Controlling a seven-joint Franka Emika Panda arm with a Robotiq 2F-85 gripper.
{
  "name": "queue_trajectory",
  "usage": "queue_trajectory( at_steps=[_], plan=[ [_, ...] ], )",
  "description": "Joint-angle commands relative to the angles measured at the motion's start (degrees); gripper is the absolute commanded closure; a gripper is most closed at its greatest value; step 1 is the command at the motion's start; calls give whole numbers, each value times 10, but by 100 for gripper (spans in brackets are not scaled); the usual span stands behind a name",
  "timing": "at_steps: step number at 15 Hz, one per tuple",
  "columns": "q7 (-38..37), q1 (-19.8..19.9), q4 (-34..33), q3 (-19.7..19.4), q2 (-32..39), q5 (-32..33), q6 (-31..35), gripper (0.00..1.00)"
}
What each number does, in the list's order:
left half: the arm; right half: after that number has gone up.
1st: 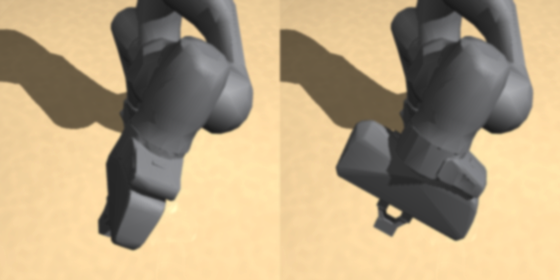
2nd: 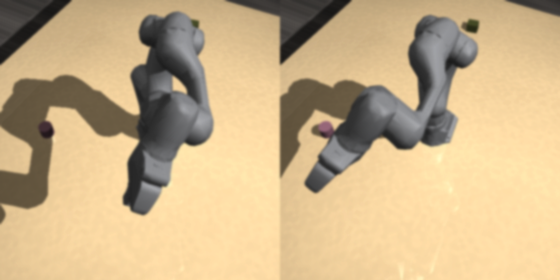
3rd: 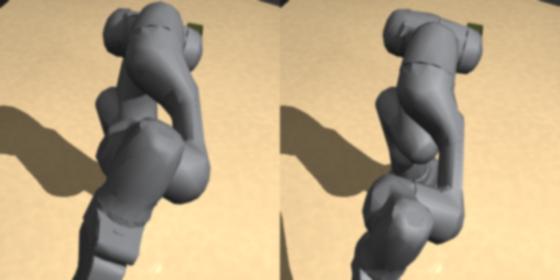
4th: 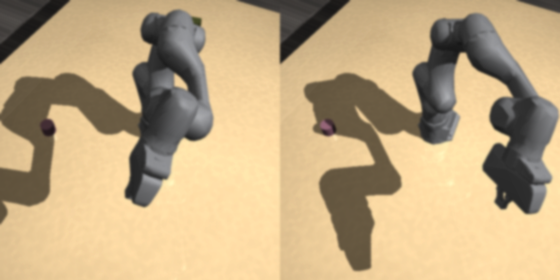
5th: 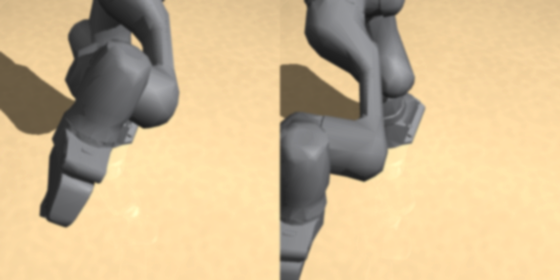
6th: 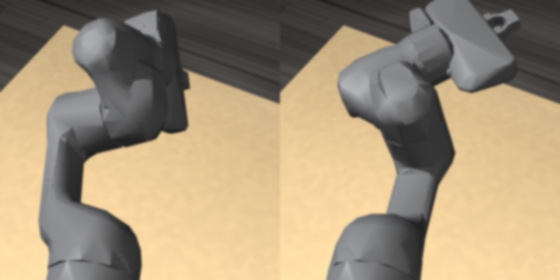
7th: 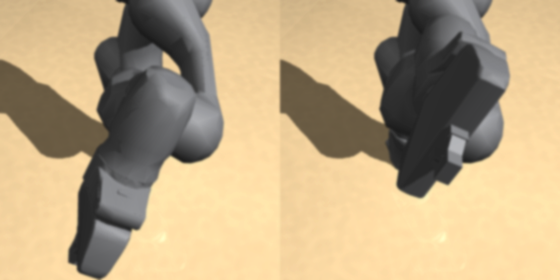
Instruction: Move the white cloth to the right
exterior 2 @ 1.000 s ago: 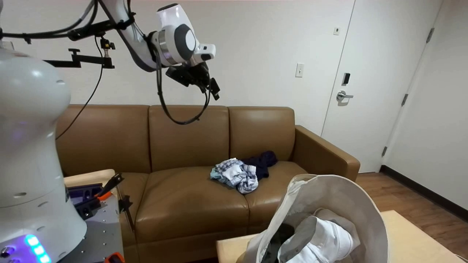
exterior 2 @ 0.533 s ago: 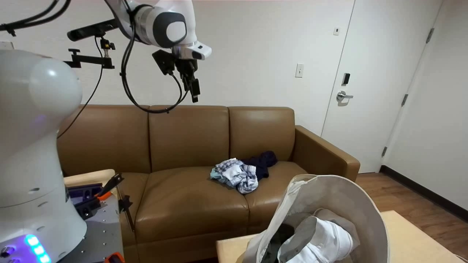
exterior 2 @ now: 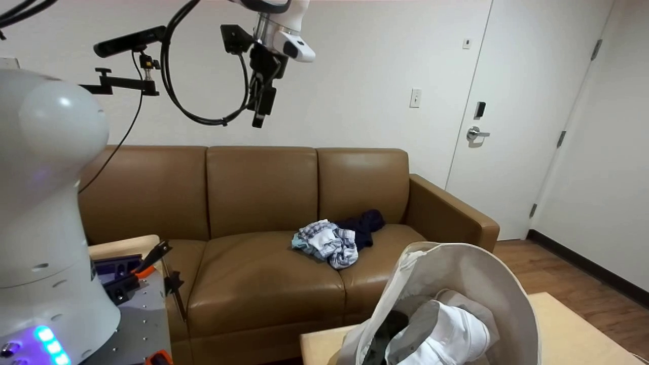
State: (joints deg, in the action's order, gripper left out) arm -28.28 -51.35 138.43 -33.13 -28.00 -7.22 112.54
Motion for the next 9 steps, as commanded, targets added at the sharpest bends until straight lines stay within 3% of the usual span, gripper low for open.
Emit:
queue_trajectory(
  at_steps=[1, 3, 5, 7, 9],
  plan=[
    [59, 130, -10, 109, 35, -74, -24, 0],
    [77, 198, -7, 167, 39, -92, -25, 0],
    [20, 270, -11, 244, 57, -36, 10, 0],
    [17, 354, -23, 314, 61, 3, 5, 0],
    [-2, 413, -34, 356, 61, 53, 3, 0]
  ],
)
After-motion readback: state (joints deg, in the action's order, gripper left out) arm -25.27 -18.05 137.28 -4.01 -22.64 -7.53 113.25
